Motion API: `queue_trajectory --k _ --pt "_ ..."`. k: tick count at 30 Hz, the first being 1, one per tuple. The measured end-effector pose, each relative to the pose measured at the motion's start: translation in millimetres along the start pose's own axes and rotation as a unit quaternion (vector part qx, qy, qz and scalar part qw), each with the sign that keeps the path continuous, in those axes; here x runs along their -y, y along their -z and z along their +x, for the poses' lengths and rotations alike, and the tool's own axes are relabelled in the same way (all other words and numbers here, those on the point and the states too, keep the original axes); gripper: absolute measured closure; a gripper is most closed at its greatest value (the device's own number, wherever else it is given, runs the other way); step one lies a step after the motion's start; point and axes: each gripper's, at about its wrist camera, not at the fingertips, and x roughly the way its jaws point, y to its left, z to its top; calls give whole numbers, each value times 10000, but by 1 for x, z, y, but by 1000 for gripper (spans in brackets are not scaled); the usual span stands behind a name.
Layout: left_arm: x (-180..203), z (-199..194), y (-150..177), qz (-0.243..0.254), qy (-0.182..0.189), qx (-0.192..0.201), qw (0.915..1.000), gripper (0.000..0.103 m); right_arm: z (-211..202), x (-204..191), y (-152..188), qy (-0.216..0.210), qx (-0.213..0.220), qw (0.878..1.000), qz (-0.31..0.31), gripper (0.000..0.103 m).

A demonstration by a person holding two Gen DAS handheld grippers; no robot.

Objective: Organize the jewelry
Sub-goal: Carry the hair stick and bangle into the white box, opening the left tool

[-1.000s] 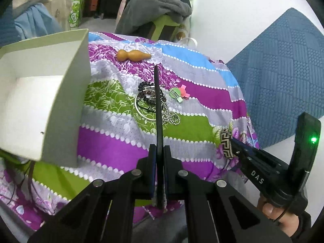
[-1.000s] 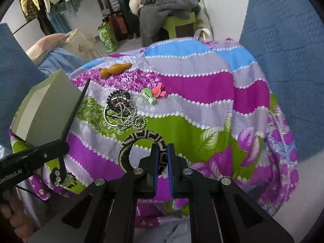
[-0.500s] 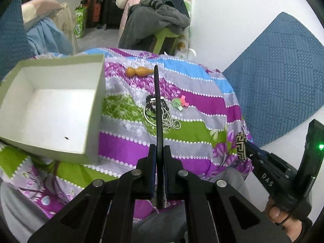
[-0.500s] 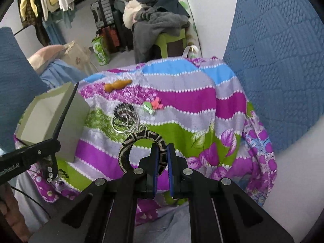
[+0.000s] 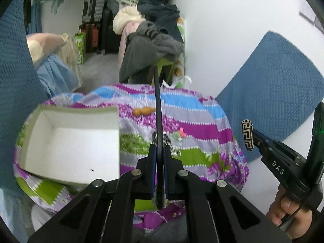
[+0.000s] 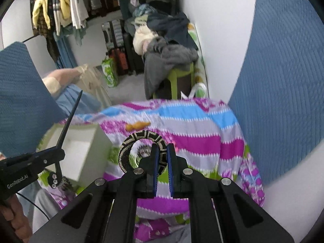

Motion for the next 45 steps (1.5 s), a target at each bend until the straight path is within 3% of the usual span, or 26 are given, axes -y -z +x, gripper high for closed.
queue_trajectory --k 12,23,37,45 --pt "-44 -66 -40 148 -255 550 9980 98 -19 -59 -47 -127 593 9981 -62 97" --pt "-115 -89 -47 11 -510 676 9964 98 -4 -107 -50 -163 585 9981 -56 97" --pt "-173 -18 -11 -132 -506 -39 9986 98 89 -179 5 -491 -567 9964 -387 97" --pt "-198 20 4 -256 -594 -358 9973 98 132 -199 29 -485 -1088 9909 -624 96"
